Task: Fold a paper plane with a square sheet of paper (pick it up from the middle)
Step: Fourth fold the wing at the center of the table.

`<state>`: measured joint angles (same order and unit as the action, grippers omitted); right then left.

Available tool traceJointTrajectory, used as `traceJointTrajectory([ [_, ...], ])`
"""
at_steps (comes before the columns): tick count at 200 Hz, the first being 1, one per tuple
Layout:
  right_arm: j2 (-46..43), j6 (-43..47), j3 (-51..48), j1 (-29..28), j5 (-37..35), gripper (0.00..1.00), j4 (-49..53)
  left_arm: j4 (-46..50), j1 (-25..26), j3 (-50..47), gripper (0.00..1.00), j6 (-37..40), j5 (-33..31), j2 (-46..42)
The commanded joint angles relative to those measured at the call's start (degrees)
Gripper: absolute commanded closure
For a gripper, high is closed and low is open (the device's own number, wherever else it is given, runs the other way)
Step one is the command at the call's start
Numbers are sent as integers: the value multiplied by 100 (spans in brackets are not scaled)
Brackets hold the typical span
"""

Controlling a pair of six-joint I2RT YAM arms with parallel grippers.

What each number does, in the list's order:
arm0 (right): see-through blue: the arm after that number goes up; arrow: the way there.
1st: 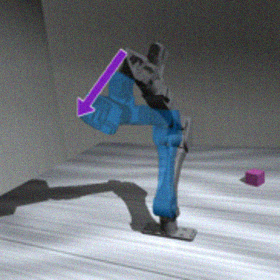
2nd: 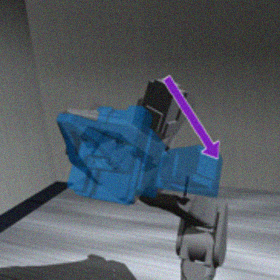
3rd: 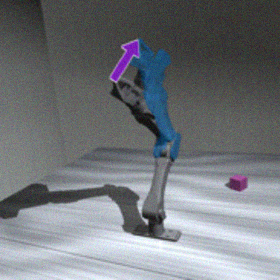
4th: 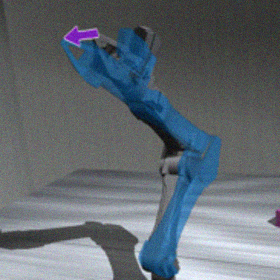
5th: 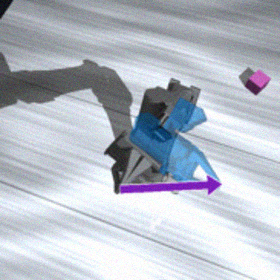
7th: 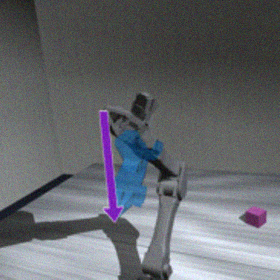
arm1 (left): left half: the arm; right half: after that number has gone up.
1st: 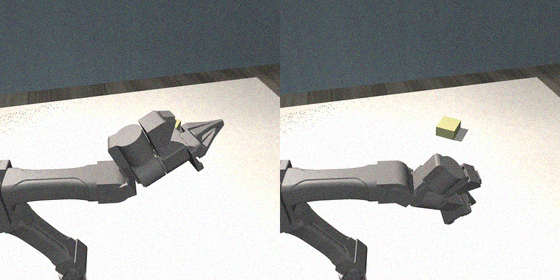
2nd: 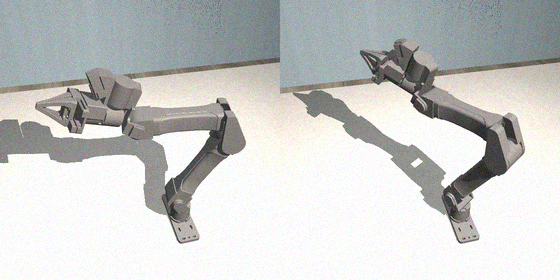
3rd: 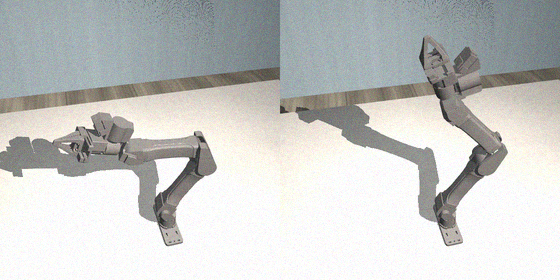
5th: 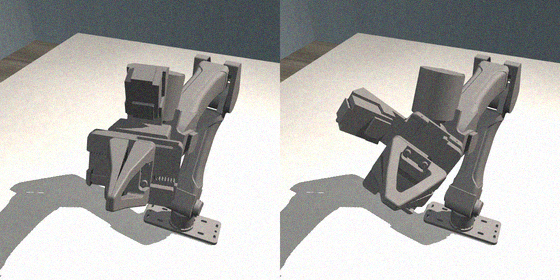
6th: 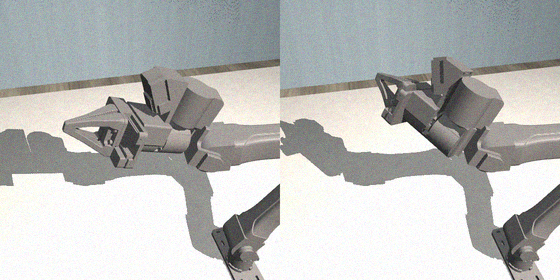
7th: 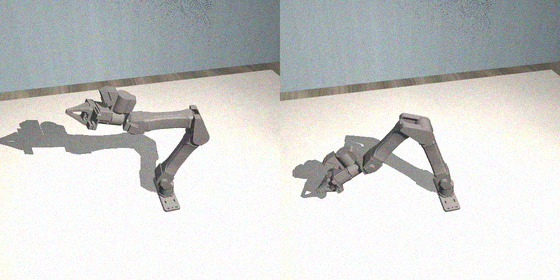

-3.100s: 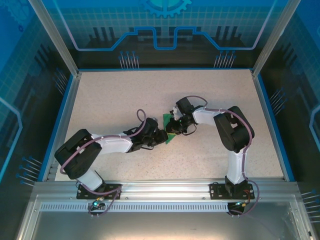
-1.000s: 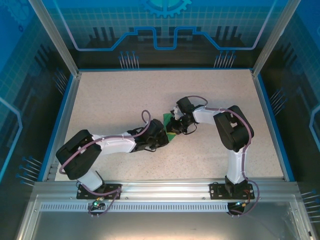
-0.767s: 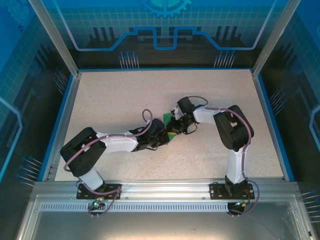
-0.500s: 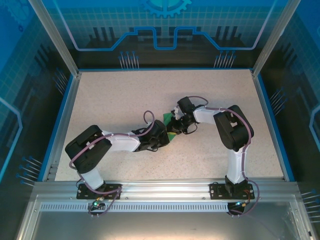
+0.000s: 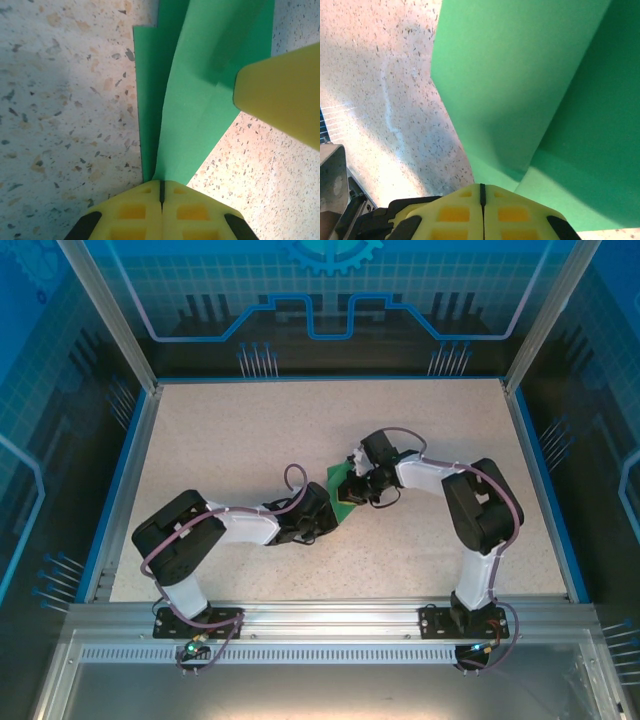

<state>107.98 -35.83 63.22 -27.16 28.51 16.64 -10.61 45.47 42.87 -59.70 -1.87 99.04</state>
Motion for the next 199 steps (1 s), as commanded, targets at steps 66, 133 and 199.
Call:
traceJointTrajectory([
  [66, 286, 138, -284, -299, 192, 99, 55, 367, -37, -291, 100, -94, 55, 87],
  [133, 618, 287, 61, -121, -151, 99, 271, 464, -36, -372, 100, -71, 167, 71],
  [199, 966, 638, 725, 318, -272, 98, 243, 622, -34, -429, 100, 39, 367, 147],
])
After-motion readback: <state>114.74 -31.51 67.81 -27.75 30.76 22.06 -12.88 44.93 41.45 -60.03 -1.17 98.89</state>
